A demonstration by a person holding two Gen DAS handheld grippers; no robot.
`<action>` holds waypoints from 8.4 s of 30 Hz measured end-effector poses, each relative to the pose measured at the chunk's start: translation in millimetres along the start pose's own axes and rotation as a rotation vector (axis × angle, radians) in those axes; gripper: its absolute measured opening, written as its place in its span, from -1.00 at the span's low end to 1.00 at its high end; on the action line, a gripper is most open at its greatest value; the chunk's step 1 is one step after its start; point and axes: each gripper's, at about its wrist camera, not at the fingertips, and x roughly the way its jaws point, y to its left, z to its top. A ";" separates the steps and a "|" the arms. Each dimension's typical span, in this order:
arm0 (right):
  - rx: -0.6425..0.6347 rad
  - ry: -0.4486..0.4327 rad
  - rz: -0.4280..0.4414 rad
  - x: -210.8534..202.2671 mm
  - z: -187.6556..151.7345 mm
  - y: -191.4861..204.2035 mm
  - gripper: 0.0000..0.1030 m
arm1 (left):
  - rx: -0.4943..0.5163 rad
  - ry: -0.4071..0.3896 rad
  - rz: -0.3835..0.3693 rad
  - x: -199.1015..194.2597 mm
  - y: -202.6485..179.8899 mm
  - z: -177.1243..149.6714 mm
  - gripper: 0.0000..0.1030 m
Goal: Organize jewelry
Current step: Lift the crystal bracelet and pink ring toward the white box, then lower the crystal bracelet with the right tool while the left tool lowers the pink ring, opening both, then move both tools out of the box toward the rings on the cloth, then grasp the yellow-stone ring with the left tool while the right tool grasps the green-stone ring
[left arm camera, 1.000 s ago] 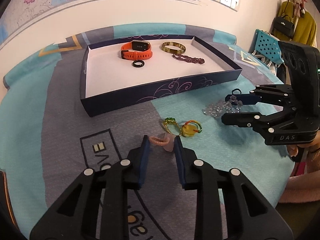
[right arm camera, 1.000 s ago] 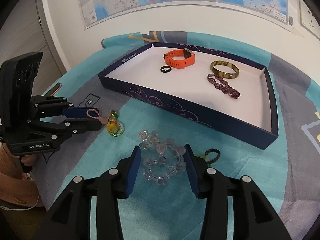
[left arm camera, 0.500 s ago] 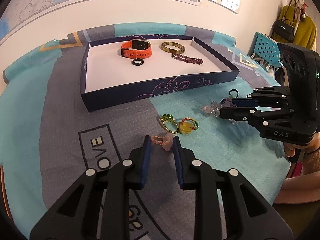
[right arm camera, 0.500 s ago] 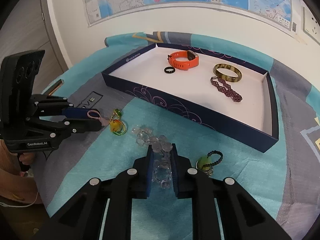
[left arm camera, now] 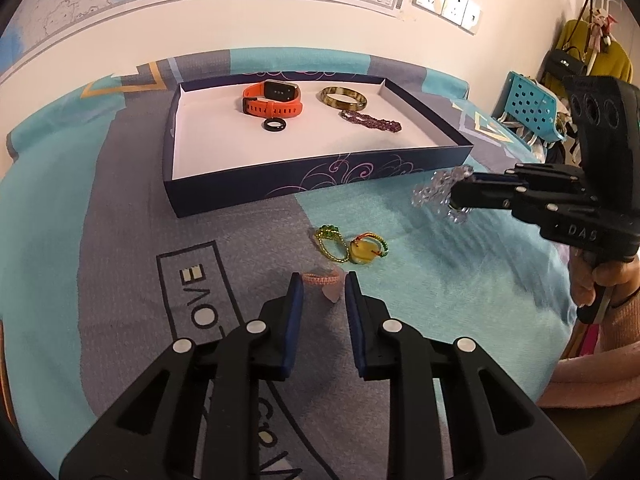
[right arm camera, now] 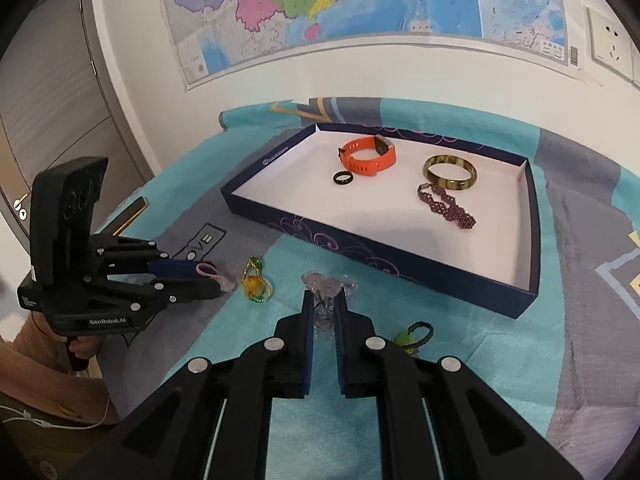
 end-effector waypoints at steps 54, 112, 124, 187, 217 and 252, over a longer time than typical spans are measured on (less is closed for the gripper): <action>0.023 -0.103 -0.031 -16.8 37.0 -32.7 -0.84 | 0.000 -0.144 -0.015 -16.2 -0.2 57.2 -0.64; 0.051 -0.040 -0.016 35.8 71.6 -69.7 -0.84 | -0.018 -0.094 0.035 38.8 13.4 111.1 -0.64; 0.075 -0.038 0.000 41.0 70.7 -74.7 -0.84 | -0.017 -0.083 0.045 44.6 12.5 113.7 -0.64; 0.123 -0.092 -0.051 17.5 57.9 -87.5 -0.42 | -0.046 -0.126 0.116 15.1 20.3 89.8 0.00; 0.099 -0.012 -0.022 -7.7 -10.6 -48.0 -0.95 | -0.014 -0.045 0.054 -1.2 0.5 13.8 0.09; 0.111 0.027 0.125 -0.1 -25.4 -26.6 -0.53 | 0.105 0.030 -0.077 23.6 -36.1 18.1 -0.62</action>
